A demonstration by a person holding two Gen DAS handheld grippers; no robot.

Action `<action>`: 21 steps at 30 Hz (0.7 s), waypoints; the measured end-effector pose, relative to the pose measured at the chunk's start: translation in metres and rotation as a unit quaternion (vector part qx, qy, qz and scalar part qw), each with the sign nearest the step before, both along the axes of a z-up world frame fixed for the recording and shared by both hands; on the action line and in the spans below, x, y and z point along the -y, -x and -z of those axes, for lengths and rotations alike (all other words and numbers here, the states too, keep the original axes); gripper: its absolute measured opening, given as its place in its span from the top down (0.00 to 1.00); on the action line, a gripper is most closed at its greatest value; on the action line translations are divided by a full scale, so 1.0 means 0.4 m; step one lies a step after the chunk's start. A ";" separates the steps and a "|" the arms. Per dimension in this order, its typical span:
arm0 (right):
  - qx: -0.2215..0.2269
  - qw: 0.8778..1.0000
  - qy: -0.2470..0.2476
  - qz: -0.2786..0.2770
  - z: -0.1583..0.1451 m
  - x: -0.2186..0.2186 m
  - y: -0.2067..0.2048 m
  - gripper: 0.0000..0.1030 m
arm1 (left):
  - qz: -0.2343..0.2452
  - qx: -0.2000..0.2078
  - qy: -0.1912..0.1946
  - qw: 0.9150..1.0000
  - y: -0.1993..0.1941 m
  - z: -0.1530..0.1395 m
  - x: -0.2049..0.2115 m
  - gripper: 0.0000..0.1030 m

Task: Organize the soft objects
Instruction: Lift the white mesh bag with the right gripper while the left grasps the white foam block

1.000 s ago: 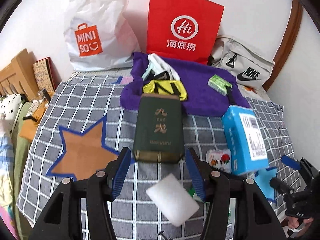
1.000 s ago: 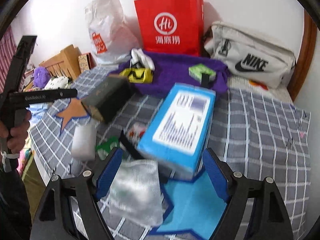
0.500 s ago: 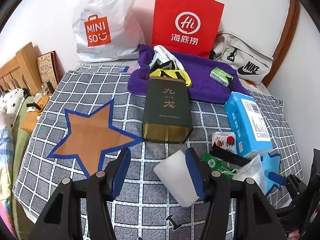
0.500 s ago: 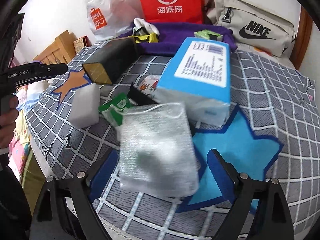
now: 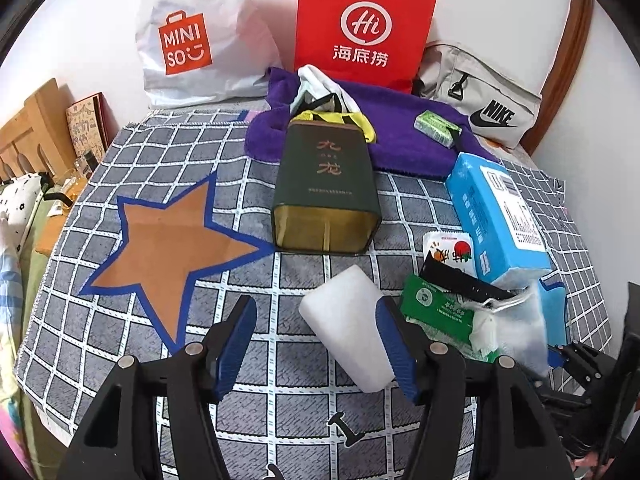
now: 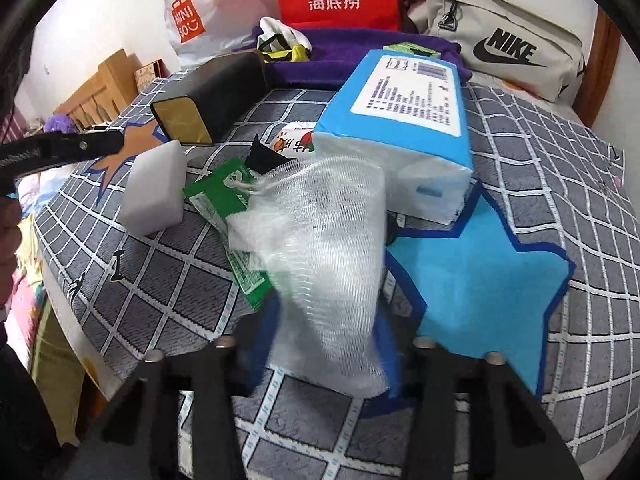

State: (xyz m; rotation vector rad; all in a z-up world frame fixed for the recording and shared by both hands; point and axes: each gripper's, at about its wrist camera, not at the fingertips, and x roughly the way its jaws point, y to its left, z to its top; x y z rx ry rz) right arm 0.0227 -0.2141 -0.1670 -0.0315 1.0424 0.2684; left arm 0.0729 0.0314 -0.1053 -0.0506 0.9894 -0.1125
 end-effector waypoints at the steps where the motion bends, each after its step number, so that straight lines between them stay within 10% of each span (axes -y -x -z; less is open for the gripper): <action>1: 0.004 1.000 0.000 -0.005 -0.006 0.002 0.006 0.69 | 0.000 -0.002 0.001 1.000 0.001 0.003 0.001 0.42; 9: 0.034 0.999 -0.037 -0.004 -0.058 0.052 0.029 0.89 | -0.007 -0.015 0.008 1.000 -0.003 0.028 0.004 0.41; 21: 0.048 0.997 -0.049 0.029 -0.068 0.144 0.019 0.90 | -0.009 -0.049 0.036 0.998 -0.039 0.083 0.059 0.29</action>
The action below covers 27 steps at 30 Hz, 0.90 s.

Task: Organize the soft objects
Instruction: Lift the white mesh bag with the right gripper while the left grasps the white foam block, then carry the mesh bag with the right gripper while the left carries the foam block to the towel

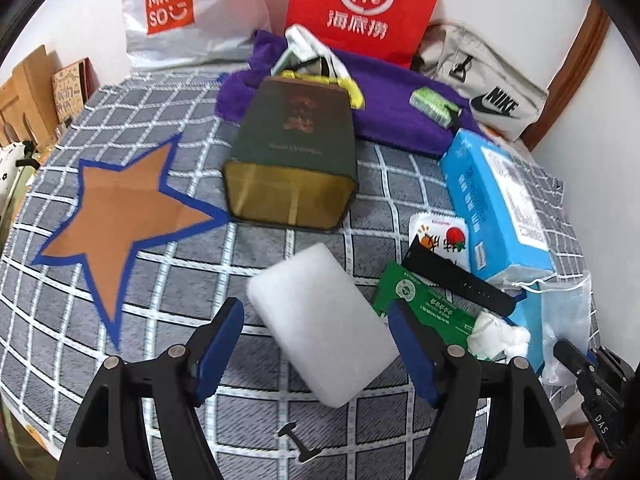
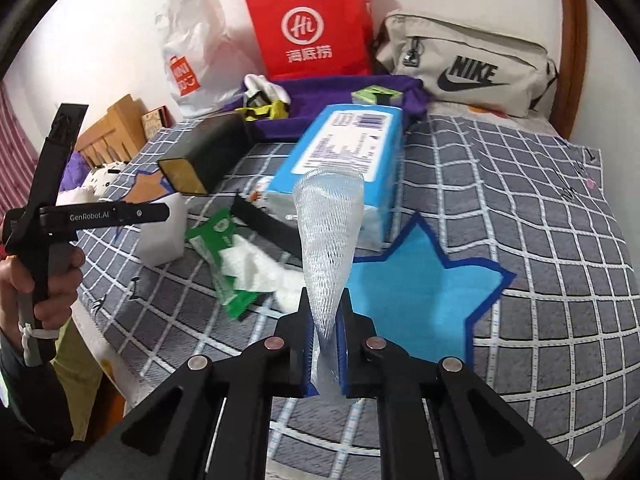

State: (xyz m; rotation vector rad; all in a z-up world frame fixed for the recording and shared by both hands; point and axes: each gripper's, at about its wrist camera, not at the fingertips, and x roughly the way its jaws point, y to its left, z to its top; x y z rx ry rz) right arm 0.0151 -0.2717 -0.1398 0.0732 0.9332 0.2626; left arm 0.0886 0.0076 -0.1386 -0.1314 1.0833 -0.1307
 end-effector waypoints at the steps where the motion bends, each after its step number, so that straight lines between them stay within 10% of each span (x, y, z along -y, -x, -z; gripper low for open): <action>1: -0.003 1.000 0.001 0.004 0.008 0.007 -0.003 0.90 | -0.001 -0.009 -0.004 1.000 -0.006 0.013 0.008 0.29; 27: 0.020 0.999 -0.026 -0.029 -0.053 0.008 -0.011 0.96 | 0.016 0.040 0.029 0.999 0.011 -0.068 -0.038 0.37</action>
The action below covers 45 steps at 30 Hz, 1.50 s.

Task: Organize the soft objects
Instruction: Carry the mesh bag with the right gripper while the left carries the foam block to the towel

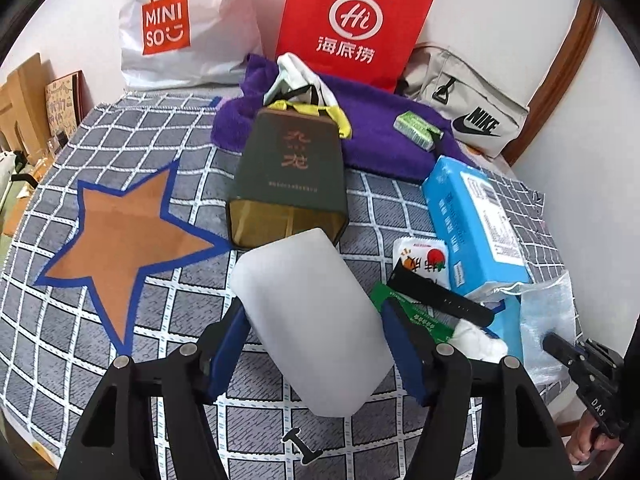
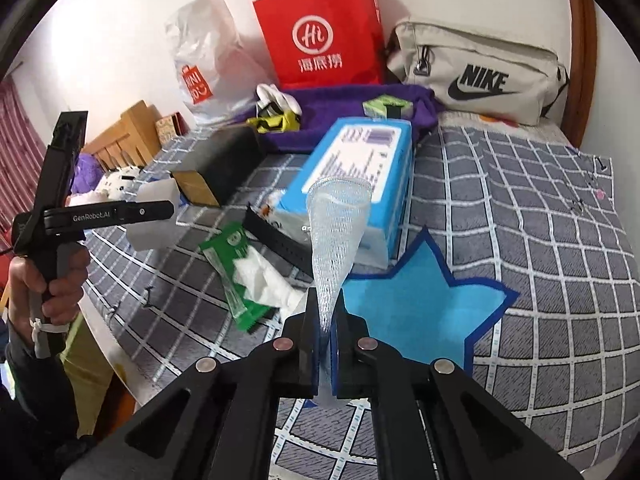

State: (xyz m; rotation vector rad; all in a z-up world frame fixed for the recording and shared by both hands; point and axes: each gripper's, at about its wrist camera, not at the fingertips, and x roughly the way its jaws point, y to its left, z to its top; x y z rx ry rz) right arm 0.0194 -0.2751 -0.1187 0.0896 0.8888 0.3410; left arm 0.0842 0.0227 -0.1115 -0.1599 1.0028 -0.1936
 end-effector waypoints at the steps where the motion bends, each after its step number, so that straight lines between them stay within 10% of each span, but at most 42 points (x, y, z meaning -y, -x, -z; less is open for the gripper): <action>1: 0.002 1.000 -0.003 0.001 -0.007 0.000 -0.004 0.96 | -0.001 0.001 -0.001 1.000 0.000 -0.007 -0.001 0.37; 45: 0.060 0.998 0.006 0.000 -0.194 -0.027 -0.487 0.96 | -0.030 0.035 -0.020 0.999 -0.279 -0.162 -0.020 0.37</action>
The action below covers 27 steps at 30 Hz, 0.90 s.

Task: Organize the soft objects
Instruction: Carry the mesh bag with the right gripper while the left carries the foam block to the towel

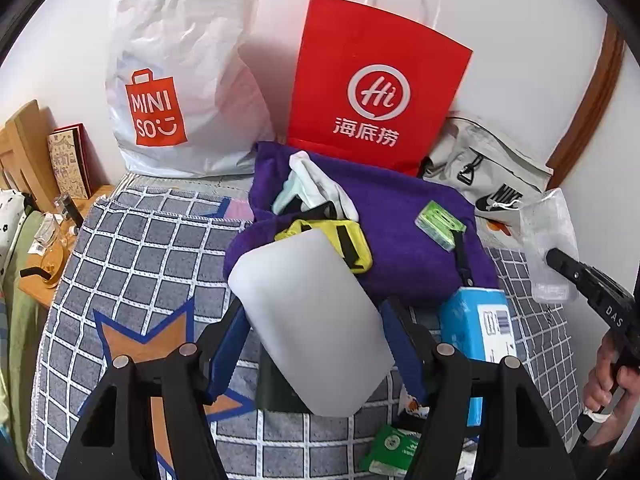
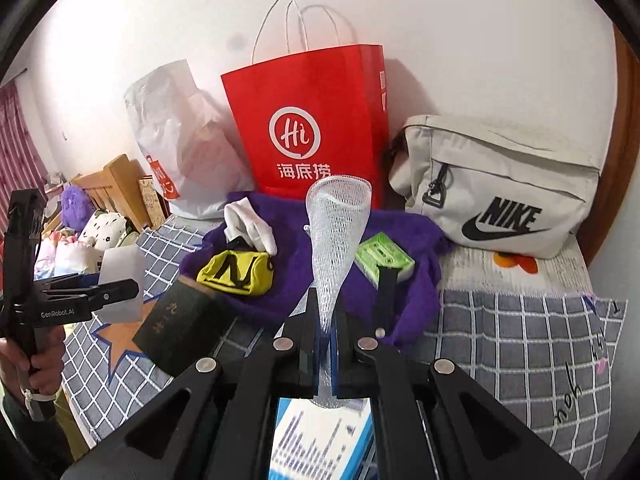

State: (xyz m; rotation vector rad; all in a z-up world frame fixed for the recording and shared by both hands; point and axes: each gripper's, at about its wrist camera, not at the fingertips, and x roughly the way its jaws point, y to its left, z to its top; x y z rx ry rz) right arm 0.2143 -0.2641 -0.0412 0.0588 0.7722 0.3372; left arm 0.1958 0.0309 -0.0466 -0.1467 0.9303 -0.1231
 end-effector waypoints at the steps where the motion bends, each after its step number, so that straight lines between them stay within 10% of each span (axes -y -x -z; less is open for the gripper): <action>1: 0.000 1.000 0.000 -0.002 0.001 -0.002 -0.012 0.96 | -0.002 -0.001 -0.001 1.000 -0.008 0.001 -0.004 0.37; 27: -0.096 0.995 0.014 -0.031 0.232 -0.026 -0.250 0.96 | -0.017 -0.009 0.016 1.000 -0.144 0.051 -0.013 0.36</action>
